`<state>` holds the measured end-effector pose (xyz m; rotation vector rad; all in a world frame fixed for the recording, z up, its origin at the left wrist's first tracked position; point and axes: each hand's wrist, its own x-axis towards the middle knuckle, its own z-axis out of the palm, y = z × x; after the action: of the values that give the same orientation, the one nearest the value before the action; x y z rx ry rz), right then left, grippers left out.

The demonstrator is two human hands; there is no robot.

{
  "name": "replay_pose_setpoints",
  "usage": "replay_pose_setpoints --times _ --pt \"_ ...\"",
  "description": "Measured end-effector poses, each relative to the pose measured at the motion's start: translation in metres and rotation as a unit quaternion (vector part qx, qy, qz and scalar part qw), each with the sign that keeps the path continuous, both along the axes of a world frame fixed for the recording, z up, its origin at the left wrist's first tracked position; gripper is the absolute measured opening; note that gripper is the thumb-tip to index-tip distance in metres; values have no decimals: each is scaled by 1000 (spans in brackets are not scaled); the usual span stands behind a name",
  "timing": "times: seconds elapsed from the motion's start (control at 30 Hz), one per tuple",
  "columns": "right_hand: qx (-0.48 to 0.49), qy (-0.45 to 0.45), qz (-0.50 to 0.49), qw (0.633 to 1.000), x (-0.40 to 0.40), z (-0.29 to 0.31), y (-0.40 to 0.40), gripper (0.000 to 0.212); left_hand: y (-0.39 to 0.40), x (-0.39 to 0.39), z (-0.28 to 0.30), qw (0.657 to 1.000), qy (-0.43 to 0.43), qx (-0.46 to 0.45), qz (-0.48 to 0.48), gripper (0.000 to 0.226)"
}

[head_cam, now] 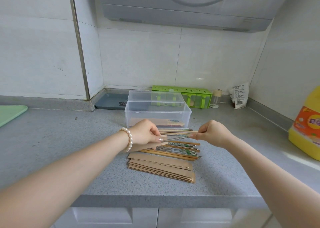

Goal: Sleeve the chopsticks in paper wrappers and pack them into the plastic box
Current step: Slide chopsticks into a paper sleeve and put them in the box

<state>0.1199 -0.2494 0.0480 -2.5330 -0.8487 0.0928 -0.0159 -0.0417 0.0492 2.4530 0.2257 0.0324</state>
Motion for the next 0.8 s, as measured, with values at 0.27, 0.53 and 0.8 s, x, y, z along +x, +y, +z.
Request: replay_pose_setpoints --times 0.27,0.53,0.8 --pt "33 41 100 994 -12 -7 22 58 -6 2 3 999 17 -49 -1 9" --pt "171 248 168 939 -30 -7 45 46 -7 5 1 998 17 -65 -3 11" --pt "215 389 188 876 -22 -6 54 63 1 7 0 997 18 -72 10 10"
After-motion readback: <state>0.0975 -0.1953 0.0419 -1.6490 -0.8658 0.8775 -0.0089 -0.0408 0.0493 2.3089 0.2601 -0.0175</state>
